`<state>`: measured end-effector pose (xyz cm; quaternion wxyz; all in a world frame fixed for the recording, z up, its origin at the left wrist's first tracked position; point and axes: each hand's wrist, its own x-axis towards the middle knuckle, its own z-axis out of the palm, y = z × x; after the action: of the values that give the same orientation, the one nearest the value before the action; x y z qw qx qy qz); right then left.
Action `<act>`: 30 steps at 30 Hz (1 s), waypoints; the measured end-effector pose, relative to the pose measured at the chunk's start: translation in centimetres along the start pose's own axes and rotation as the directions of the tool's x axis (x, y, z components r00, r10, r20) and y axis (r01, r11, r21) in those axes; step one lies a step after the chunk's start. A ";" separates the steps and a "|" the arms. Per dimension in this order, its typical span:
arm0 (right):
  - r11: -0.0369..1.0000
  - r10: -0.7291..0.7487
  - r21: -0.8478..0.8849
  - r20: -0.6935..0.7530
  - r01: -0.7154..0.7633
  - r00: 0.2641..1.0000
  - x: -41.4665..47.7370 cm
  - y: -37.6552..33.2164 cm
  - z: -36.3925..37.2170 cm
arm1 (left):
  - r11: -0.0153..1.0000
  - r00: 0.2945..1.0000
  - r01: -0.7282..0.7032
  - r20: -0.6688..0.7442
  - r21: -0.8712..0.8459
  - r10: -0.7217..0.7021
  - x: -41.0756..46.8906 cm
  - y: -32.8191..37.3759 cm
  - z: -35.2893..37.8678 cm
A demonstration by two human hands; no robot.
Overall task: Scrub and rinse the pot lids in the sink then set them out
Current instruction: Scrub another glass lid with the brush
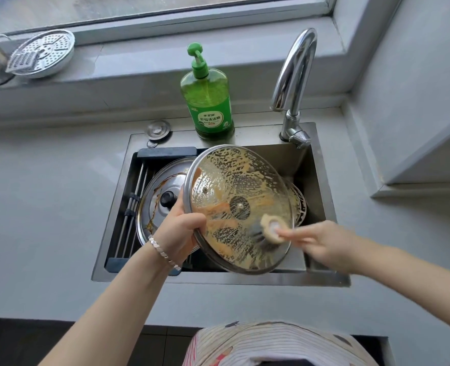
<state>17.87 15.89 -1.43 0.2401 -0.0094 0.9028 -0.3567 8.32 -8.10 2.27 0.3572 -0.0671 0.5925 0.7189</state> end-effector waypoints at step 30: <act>0.235 0.446 0.937 0.133 -0.259 0.885 3.9 2.1 1.8 | 0.953 0.944 0.298 0.130 0.062 -0.303 1.1 2.3 -1.7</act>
<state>15.55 15.55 -5.64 0.2003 0.3636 0.5219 -0.7452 5.61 -9.27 3.09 0.5041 -0.0991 0.5639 0.6465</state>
